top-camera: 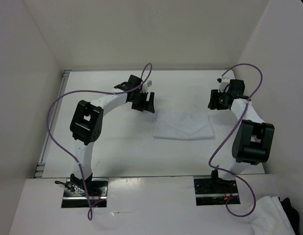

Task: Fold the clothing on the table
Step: Fold the skirt

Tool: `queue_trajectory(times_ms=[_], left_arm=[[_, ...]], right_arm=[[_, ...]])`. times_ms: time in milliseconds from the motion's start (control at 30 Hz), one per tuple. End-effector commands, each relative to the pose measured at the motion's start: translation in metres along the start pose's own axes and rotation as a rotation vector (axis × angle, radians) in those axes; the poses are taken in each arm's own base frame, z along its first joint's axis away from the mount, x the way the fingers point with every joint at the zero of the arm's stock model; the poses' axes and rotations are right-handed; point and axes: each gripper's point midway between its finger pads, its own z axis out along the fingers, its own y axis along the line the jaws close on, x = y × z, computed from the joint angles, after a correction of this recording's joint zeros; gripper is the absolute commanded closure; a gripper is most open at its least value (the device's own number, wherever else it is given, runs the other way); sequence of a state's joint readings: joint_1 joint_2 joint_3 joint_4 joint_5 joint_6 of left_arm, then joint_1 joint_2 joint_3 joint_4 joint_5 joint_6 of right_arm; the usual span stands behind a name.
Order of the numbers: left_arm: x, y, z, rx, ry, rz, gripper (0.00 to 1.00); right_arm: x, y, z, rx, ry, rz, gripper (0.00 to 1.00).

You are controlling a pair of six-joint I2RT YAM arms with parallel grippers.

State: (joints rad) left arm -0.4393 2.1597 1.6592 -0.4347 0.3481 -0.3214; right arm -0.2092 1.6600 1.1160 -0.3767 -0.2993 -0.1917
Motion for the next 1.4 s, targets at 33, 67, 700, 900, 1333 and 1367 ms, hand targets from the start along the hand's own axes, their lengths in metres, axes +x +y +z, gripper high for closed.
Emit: queue_trajectory(times_ms=[33, 67, 700, 900, 1333, 1367], left_arm=[[-0.079, -0.056, -0.089, 0.109, -0.305, 0.111, 0.15], [-0.089, -0.074, -0.095, 0.193, -0.340, 0.129, 0.18], [0.015, -0.134, 0.038, 0.635, 0.154, 0.081, 0.97], [0.023, -0.107, 0.053, 0.497, 0.162, 0.040, 0.91], [0.043, -0.056, 0.050, 0.349, 0.187, -0.034, 0.89], [0.045, -0.056, 0.050, 0.346, 0.194, -0.039, 0.89]], right_arm=[[-0.053, 0.045, -0.068, -0.154, -0.222, -0.172, 0.46], [-0.044, 0.056, -0.069, -0.224, -0.195, -0.202, 0.51], [0.048, 0.118, -0.017, -0.571, 0.137, -0.220, 1.00], [0.056, 0.138, -0.004, -0.618, 0.198, -0.205, 1.00], [0.040, 0.138, 0.078, -0.683, 0.323, 0.100, 0.97], [0.033, 0.139, 0.078, -0.691, 0.304, 0.099, 0.97]])
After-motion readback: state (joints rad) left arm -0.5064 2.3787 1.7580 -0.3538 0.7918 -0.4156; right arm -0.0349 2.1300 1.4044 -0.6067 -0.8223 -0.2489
